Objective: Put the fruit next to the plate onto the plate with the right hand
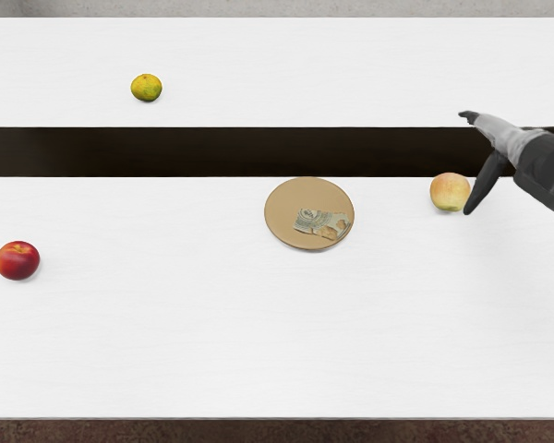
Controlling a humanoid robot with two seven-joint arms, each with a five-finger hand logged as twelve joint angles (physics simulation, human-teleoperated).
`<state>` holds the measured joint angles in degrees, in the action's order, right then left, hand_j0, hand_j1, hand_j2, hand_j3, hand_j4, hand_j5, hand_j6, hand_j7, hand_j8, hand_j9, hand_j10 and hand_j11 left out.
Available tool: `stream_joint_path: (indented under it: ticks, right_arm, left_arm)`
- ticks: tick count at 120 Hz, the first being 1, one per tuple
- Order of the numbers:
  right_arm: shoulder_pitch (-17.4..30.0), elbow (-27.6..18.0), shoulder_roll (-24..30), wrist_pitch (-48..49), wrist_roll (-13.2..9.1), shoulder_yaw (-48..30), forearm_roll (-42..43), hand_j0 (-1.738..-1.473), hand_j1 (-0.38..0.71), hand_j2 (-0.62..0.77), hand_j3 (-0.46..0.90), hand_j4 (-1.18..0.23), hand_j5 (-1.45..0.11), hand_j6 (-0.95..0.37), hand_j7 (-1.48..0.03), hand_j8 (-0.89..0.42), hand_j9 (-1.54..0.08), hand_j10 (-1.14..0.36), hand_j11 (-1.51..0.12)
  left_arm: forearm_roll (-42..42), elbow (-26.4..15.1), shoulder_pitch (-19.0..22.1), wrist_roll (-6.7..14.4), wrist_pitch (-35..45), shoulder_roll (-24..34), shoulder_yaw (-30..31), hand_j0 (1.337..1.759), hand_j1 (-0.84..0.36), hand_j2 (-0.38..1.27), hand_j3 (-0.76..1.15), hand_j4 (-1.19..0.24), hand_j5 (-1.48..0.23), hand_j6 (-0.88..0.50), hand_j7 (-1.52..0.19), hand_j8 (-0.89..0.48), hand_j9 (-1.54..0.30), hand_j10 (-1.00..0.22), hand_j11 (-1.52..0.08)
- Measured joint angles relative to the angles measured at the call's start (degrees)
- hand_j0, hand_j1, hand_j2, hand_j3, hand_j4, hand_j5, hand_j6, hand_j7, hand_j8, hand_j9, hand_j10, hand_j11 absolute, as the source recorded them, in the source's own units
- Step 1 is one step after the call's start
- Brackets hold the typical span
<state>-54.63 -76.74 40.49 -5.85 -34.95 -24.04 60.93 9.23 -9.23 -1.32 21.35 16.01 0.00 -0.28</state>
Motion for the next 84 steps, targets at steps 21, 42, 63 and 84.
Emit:
stream_joint_path:
  ticks: [21,42,63,84]
  right_arm:
    - [1.1,3.3,-4.7,-8.84,-0.04,5.63,4.47,-1.658,-0.33,0.0,0.0,-0.02,-0.03,-0.02,-0.02,-0.02,-0.02,-0.02,-0.02]
    - [1.23,7.15,-7.65,-11.06,-0.05,7.63,5.29,-1.658,-0.24,-0.02,0.0,-0.1,-0.12,-0.1,-0.12,-0.1,-0.12,-0.09,-0.12]
    - [1.2,9.43,-9.27,-11.39,-0.05,8.09,5.36,-1.658,-0.13,-0.03,0.0,-0.19,-0.24,-0.19,-0.24,-0.19,-0.24,-0.19,-0.24]
    - [1.41,10.0,-9.64,-11.38,-0.05,8.18,5.08,-1.658,-0.01,-0.05,0.0,-0.29,-0.37,-0.29,-0.37,-0.29,-0.37,-0.29,-0.37]
  left_arm:
    - [0.0,0.0,0.0,0.0,0.01,0.0,0.0,1.658,0.35,0.0,0.0,0.0,0.0,0.0,0.0,0.0,0.0,0.0,0.0]
    - [0.0,0.0,0.0,0.0,0.02,0.0,0.0,1.658,0.35,0.0,0.0,0.0,0.0,0.0,0.0,0.0,0.0,0.0,0.0]
    - [0.0,0.0,0.0,0.0,0.02,0.0,0.0,1.658,0.35,0.0,0.0,0.0,0.0,0.0,0.0,0.0,0.0,0.0,0.0]
    - [0.0,0.0,0.0,0.0,0.01,0.0,0.0,1.658,0.35,0.0,0.0,0.0,0.0,0.0,0.0,0.0,0.0,0.0,0.0]
